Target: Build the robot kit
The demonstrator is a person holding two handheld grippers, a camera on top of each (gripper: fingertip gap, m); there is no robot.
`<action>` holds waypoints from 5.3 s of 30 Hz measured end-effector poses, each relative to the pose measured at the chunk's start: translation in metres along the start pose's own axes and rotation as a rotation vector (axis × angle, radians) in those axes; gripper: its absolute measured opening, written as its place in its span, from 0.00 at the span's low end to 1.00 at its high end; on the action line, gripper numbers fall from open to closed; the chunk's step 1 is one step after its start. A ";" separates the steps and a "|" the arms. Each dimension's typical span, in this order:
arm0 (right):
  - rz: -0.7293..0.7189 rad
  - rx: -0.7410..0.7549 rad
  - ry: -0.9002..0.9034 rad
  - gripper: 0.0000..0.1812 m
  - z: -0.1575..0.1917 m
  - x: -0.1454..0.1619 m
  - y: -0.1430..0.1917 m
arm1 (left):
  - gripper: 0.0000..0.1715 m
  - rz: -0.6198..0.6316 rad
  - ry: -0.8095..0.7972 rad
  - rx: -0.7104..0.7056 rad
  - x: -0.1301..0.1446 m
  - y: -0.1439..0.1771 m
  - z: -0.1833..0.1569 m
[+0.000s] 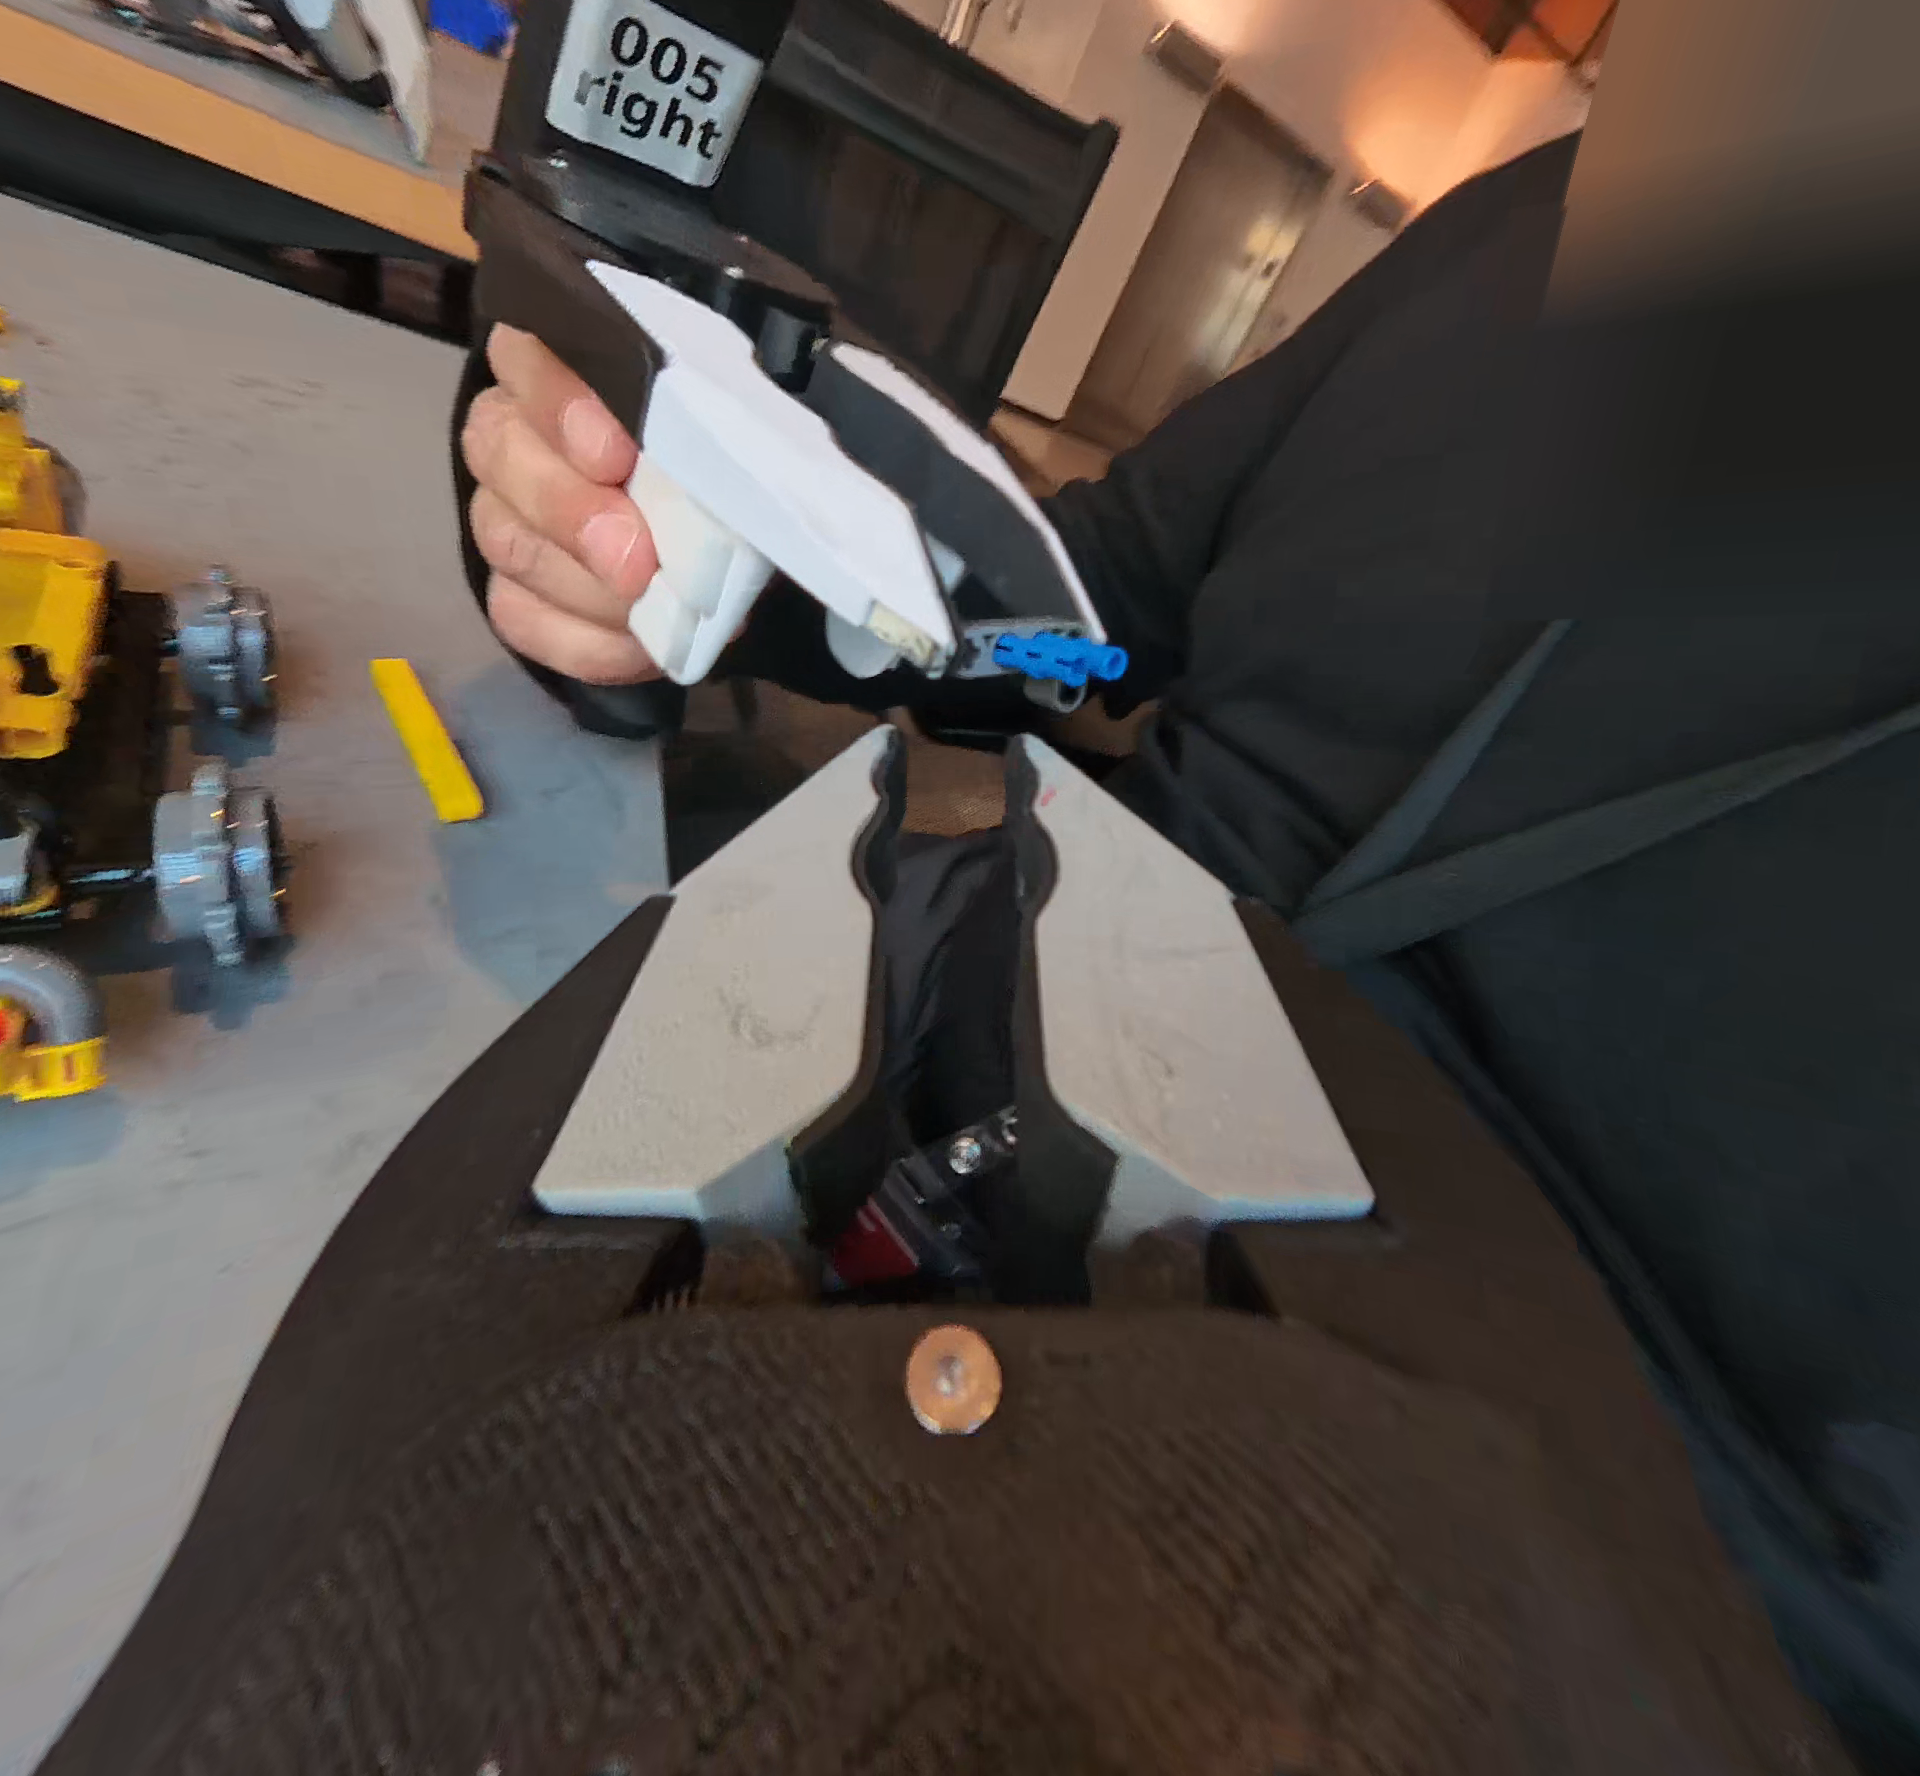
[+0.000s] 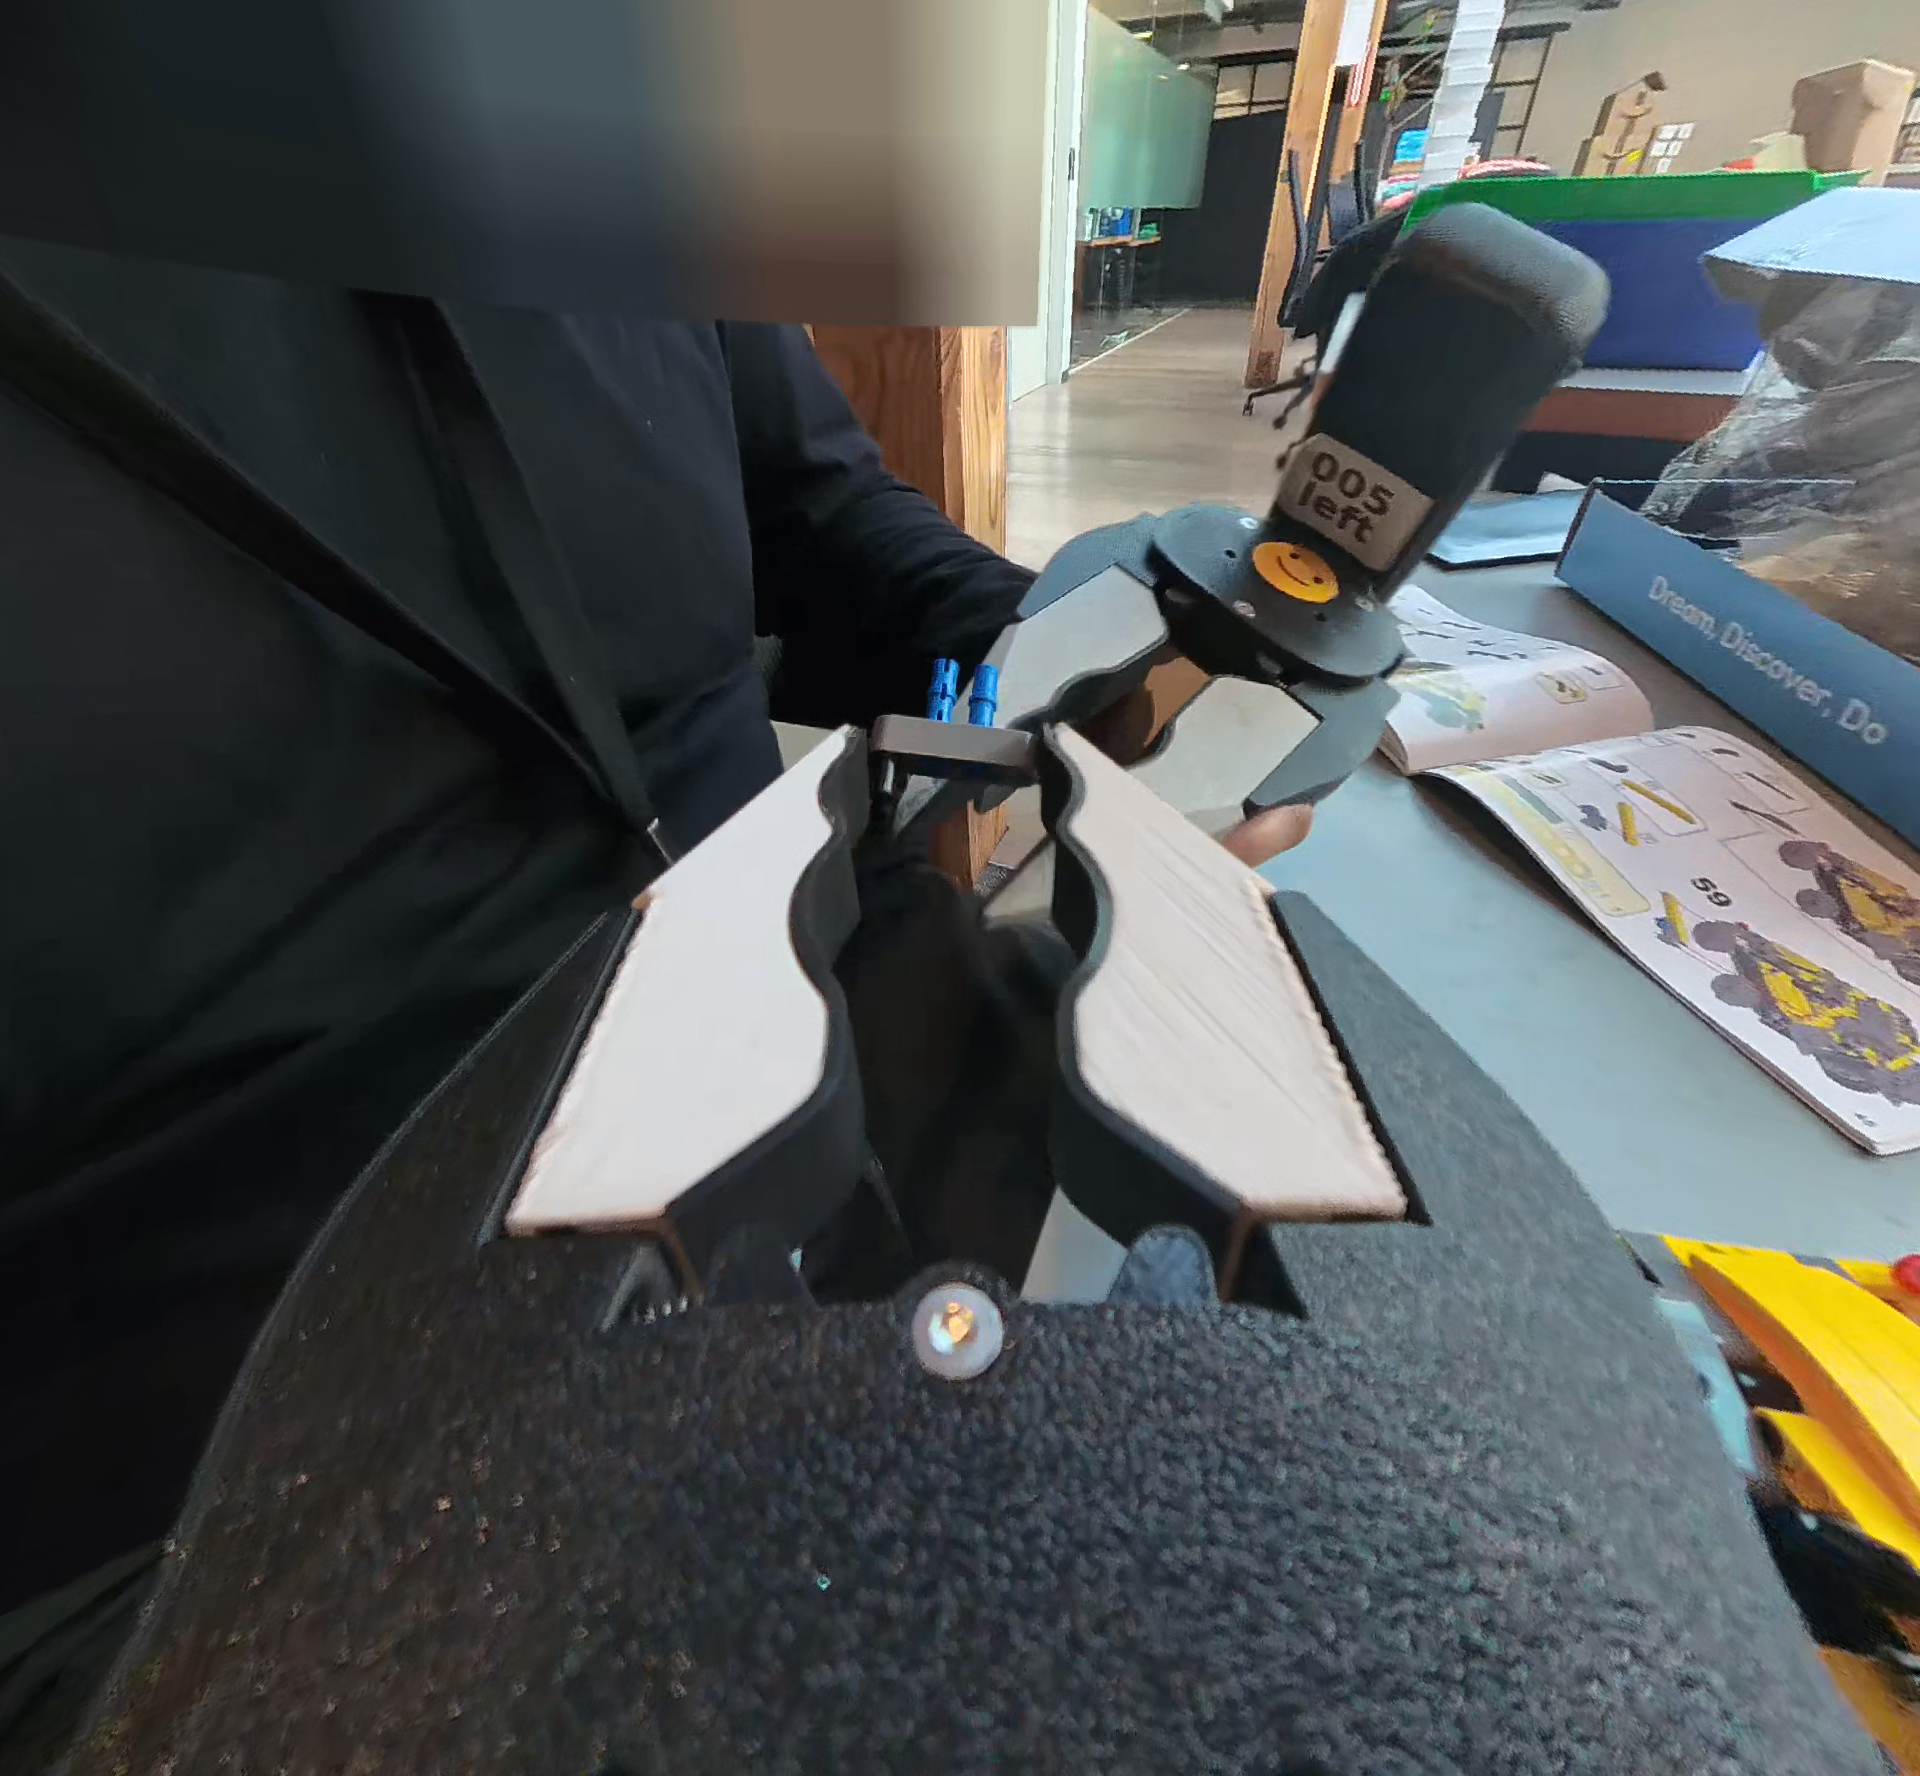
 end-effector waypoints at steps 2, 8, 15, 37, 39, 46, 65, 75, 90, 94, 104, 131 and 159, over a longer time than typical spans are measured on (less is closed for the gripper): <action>0.034 -0.009 0.023 0.18 0.006 0.000 -0.002 | 0.08 -0.042 0.022 0.055 -0.003 -0.001 -0.005; 0.156 -0.002 0.132 0.18 0.020 -0.006 -0.003 | 0.10 -0.047 0.096 0.189 0.000 -0.007 -0.016; 0.163 0.019 0.124 0.18 0.022 -0.003 0.001 | 0.11 -0.087 0.116 0.192 0.002 -0.013 -0.015; 0.070 0.118 0.130 0.08 -0.008 -0.006 0.019 | 0.04 -0.278 0.303 0.132 -0.012 -0.003 0.016; 0.070 0.125 0.142 0.08 -0.009 -0.008 0.020 | 0.04 -0.295 0.297 0.107 -0.014 -0.002 0.019; 0.027 0.294 0.087 0.06 -0.042 -0.003 0.041 | 0.04 -0.391 0.385 -0.071 -0.023 0.009 0.051; 0.173 0.386 0.085 0.06 -0.042 0.010 0.048 | 0.04 -0.278 0.243 -0.286 -0.014 0.005 0.058; 0.149 0.516 -0.117 0.08 -0.048 0.006 0.057 | 0.04 -0.298 0.026 -0.472 -0.020 0.015 0.054; 0.084 0.561 -0.214 0.09 -0.041 0.003 0.031 | 0.04 -0.101 -0.615 -0.706 -0.020 0.003 0.032; 0.213 0.572 -0.086 0.09 -0.034 0.004 0.033 | 0.04 -0.027 -0.587 -0.637 -0.013 0.006 0.031; 0.426 0.454 0.006 0.09 -0.016 0.023 0.030 | 0.08 0.081 -0.352 -0.425 -0.003 0.013 0.031; 0.446 0.259 -0.126 0.09 -0.006 0.046 0.027 | 0.03 0.174 -0.531 -0.411 0.016 -0.004 0.012; 0.456 0.439 0.031 0.18 -0.015 0.027 0.023 | 0.03 0.133 -0.562 -0.521 0.003 0.010 0.024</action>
Point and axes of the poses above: each gripper's, where its closed fingertips meet, y back along the fingers, x out of its underside, z = x × y across the jaws, the point moved 5 cm from there along y, back along the fingers, and after that the axes turned 6 degrees about -z, right-handed, at the moved point
